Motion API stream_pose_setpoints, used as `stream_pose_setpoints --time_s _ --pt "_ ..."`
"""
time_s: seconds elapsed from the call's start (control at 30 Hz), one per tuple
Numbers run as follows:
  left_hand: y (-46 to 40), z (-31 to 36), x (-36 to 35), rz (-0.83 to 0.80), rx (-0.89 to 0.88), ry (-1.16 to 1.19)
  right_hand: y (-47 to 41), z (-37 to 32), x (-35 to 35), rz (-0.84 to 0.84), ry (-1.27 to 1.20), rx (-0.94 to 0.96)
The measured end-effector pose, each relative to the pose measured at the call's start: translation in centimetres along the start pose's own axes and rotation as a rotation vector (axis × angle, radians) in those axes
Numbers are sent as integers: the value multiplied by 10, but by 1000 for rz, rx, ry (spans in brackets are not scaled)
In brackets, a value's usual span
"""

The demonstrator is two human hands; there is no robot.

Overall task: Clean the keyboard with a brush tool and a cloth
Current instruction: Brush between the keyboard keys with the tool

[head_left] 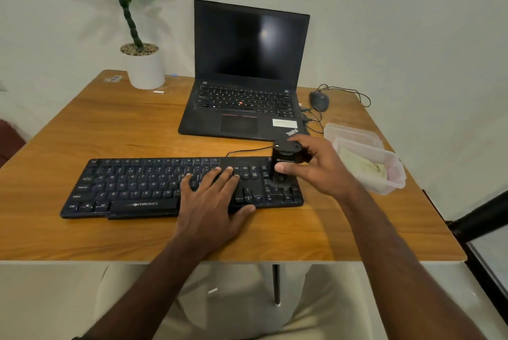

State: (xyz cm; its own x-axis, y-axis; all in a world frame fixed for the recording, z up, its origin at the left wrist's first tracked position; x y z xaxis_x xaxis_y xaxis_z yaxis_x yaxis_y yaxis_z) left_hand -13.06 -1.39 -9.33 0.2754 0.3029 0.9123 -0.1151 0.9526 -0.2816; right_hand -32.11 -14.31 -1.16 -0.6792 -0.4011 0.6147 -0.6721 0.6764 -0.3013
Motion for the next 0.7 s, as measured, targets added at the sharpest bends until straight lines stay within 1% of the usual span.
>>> stream_pose_setpoints --time_s 0.1,0.17,0.27,0.33,0.4,0.47,0.57,0.7 --pt "0 0 1 -3 -3 0 -6 -7 -25 -38 -12 22" --pt "1 1 2 4 -7 6 -4 0 -29 -64 -10 -3" --pt "1 1 2 10 -2 12 4 15 -7 -59 12 -43" --pt "1 1 2 4 1 18 11 23 12 -37 33 -35" --pt "1 0 2 4 -1 24 15 30 28 2 57 -31" --pt "0 1 1 7 -10 28 16 34 34 64 28 -37" --pt "1 0 0 5 -15 32 15 26 17 142 -65 -31" --pt "2 -1 0 6 -14 24 15 22 -9 93 -83 -14"
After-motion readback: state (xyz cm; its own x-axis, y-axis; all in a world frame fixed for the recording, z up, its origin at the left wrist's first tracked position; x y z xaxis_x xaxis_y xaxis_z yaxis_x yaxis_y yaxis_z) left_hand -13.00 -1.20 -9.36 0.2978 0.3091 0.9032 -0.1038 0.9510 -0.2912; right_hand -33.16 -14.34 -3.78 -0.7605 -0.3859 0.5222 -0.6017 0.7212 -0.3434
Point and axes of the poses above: each hand's wrist, its own y-axis away from the middle knuckle, its own x-axis out of the back of the hand, z = x × y, the point moved 3 cm from there along -y, towards the middle knuckle, and after that the axes turned 9 degrees about y, right-handed, at the moved point
